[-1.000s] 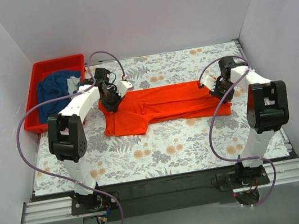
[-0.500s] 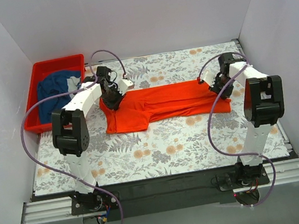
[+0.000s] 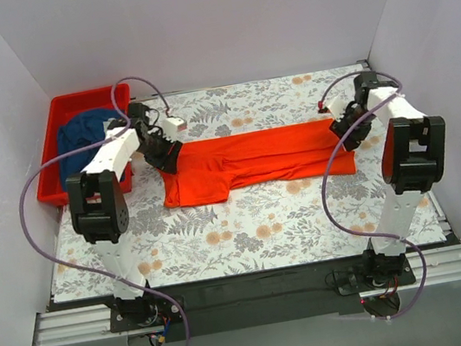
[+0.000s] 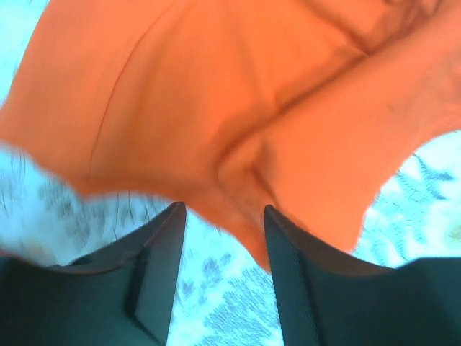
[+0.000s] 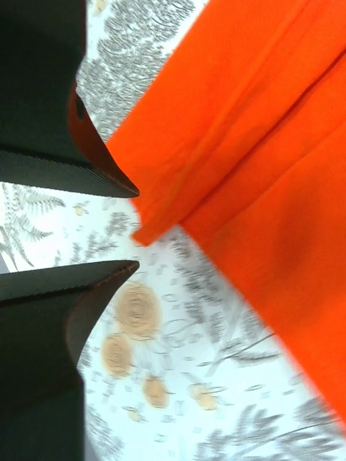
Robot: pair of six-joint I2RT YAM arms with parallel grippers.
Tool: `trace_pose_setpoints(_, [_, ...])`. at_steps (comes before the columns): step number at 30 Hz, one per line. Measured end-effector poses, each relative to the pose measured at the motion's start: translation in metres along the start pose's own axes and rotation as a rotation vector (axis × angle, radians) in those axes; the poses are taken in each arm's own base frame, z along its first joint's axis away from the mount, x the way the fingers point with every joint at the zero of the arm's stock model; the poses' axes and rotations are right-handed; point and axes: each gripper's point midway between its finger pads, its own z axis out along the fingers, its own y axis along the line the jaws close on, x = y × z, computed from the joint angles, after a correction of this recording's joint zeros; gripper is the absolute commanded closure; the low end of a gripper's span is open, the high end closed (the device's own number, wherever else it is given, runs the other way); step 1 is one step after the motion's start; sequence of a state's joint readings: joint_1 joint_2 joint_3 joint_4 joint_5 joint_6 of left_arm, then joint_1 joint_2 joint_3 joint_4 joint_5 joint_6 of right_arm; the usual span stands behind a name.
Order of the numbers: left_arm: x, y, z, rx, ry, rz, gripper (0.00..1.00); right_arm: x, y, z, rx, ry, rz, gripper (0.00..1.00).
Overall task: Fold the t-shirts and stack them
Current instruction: Fold the tshirt
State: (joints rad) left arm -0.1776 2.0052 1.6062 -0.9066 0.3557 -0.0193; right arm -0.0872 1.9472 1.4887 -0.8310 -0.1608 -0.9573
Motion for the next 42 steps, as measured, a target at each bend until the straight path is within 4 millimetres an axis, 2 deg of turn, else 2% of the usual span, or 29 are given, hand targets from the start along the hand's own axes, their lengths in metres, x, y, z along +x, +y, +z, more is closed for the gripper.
trace_pose_setpoints(3, [0.012,-0.002,-0.025,0.006,-0.051,-0.096,0.5,0.013,-0.004,-0.015,-0.019,-0.04,0.117,0.51])
trace_pose_setpoints(4, [0.018,-0.006,-0.028,0.015,-0.051,-0.121,0.43,0.018,-0.004,-0.021,-0.027,-0.051,0.16,0.51])
trace_pose_setpoints(5, [0.023,-0.011,-0.041,0.01,-0.074,-0.143,0.43,0.024,-0.003,-0.026,-0.036,-0.059,0.209,0.51])
trace_pose_setpoints(8, [0.036,-0.037,-0.054,0.036,-0.099,-0.19,0.42,0.036,0.003,-0.033,-0.06,-0.074,0.301,0.5])
trace_pose_setpoints(12, [0.051,-0.061,-0.046,0.085,-0.096,-0.24,0.41,0.04,0.025,-0.026,-0.136,-0.066,0.385,0.46])
trace_pose_setpoints(16, [0.064,-0.068,-0.034,0.104,-0.078,-0.285,0.41,0.039,0.038,-0.017,-0.193,-0.059,0.437,0.41])
trace_pose_setpoints(20, [0.064,-0.066,-0.031,0.097,-0.087,-0.289,0.4,0.042,0.045,-0.007,-0.23,-0.043,0.483,0.41])
trace_pose_setpoints(25, [0.061,-0.063,-0.029,0.088,-0.102,-0.28,0.41,0.042,0.048,0.0,-0.252,-0.041,0.51,0.46])
trace_pose_setpoints(32, [0.069,-0.064,-0.02,0.097,-0.083,-0.288,0.5,0.046,0.056,0.011,-0.287,-0.029,0.539,0.53])
trace_pose_setpoints(36, [0.073,-0.062,-0.012,0.099,-0.065,-0.298,0.61,0.045,0.055,0.012,-0.283,-0.034,0.543,0.58])
trace_pose_setpoints(42, [0.079,-0.058,-0.004,0.091,-0.04,-0.313,0.63,0.044,0.055,0.013,-0.287,-0.034,0.557,0.55])
